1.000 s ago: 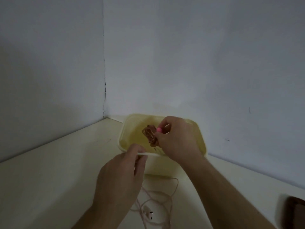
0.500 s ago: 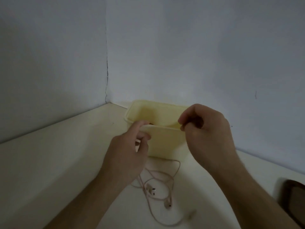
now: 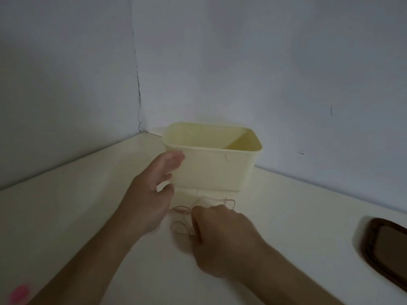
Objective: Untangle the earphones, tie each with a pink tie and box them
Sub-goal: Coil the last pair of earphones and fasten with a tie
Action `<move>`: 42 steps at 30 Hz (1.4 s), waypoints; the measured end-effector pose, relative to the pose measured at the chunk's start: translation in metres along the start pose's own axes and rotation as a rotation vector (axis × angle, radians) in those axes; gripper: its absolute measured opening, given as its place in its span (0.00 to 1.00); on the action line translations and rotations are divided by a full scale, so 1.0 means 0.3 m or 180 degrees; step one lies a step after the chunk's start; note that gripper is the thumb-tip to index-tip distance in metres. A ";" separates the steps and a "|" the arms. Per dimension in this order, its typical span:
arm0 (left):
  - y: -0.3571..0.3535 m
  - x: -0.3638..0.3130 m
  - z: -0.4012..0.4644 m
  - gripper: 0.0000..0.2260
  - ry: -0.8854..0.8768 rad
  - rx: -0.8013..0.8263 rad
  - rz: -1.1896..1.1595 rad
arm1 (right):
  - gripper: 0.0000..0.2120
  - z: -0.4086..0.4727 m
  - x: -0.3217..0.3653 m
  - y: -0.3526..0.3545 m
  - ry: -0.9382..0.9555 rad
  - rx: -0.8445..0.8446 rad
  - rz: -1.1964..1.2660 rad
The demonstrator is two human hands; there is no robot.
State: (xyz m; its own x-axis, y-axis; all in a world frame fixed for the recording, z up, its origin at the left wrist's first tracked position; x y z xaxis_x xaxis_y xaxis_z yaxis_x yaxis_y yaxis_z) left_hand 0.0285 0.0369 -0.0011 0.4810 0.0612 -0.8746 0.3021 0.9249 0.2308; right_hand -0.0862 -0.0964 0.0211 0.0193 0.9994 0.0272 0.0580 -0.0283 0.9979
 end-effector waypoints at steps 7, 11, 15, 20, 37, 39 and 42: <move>-0.044 0.007 -0.011 0.28 -0.0133 0.0321 0.0224 | 0.14 -0.001 -0.038 -0.003 -0.0079 -0.0404 0.0035; -0.058 0.023 -0.020 0.28 0.0018 0.0450 0.0176 | 0.13 0.033 -0.019 -0.058 0.0084 -0.0622 -0.0031; -0.076 0.002 -0.033 0.11 0.0186 0.0831 -0.0394 | 0.19 0.045 -0.080 -0.001 -0.0197 -0.0936 0.1301; -0.074 -0.060 -0.036 0.17 0.0111 0.0693 -0.1273 | 0.08 0.032 -0.205 0.130 -0.0489 -0.1441 0.2913; 0.002 -0.060 -0.002 0.12 0.0834 0.0085 -0.3095 | 0.09 -0.032 -0.409 0.214 -0.2000 -0.1358 0.1086; -0.012 -0.058 -0.012 0.16 0.0731 0.0222 -0.2622 | 0.10 -0.018 -0.371 0.194 -0.1695 -0.0690 0.0846; -0.061 -0.072 -0.034 0.14 0.0530 0.0375 -0.1480 | 0.29 -0.015 -0.284 0.184 -0.0587 -0.0289 0.0924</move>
State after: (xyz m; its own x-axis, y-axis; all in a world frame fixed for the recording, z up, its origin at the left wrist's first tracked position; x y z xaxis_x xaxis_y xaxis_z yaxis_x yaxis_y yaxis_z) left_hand 0.0042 0.0225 0.0093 0.1387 -0.2791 -0.9502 0.5486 0.8205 -0.1609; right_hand -0.0891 -0.1830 0.0742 0.2023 0.9297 0.3077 -0.0651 -0.3008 0.9515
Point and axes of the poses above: each hand's wrist, its own z-axis towards the middle knuckle, its own y-axis out of the back of the hand, x = y × z, the point moved 2 cm from there along z, towards the middle knuckle, and after that the axes turned 9 degrees about -z, right-handed, at the moved point
